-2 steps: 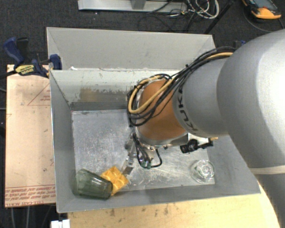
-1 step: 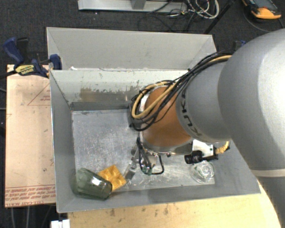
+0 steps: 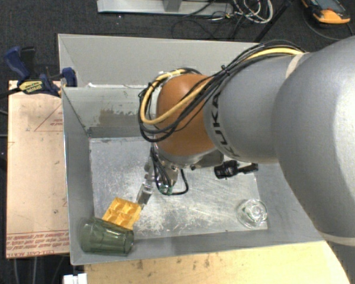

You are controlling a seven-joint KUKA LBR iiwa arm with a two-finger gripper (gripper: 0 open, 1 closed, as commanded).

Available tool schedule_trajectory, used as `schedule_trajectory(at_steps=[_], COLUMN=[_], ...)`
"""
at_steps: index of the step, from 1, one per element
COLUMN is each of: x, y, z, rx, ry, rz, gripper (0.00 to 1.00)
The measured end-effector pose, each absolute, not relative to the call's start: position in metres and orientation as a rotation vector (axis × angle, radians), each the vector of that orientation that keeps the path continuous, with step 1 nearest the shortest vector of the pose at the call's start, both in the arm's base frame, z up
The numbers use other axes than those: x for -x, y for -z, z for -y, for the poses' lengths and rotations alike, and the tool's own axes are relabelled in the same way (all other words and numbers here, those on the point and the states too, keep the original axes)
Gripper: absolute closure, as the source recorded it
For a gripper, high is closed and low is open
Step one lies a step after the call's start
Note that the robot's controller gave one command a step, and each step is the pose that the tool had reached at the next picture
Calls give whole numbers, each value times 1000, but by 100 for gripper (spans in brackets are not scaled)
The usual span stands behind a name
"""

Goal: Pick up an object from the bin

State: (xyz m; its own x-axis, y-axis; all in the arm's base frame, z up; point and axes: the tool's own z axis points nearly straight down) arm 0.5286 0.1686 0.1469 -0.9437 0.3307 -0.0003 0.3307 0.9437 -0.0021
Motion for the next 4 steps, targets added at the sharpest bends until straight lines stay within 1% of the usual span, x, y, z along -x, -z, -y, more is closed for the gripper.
schedule_trajectory(at_steps=[1, 2, 3, 4], x=[-557, -533, -543, -543], y=[-210, -167, -101, -102], z=[-172, -192, -168, -166], rx=[289, 209, -29, -44], ry=[2, 5, 13, 9], rz=[3130, 3142, 3151, 3151], gripper=[0, 0, 0, 100])
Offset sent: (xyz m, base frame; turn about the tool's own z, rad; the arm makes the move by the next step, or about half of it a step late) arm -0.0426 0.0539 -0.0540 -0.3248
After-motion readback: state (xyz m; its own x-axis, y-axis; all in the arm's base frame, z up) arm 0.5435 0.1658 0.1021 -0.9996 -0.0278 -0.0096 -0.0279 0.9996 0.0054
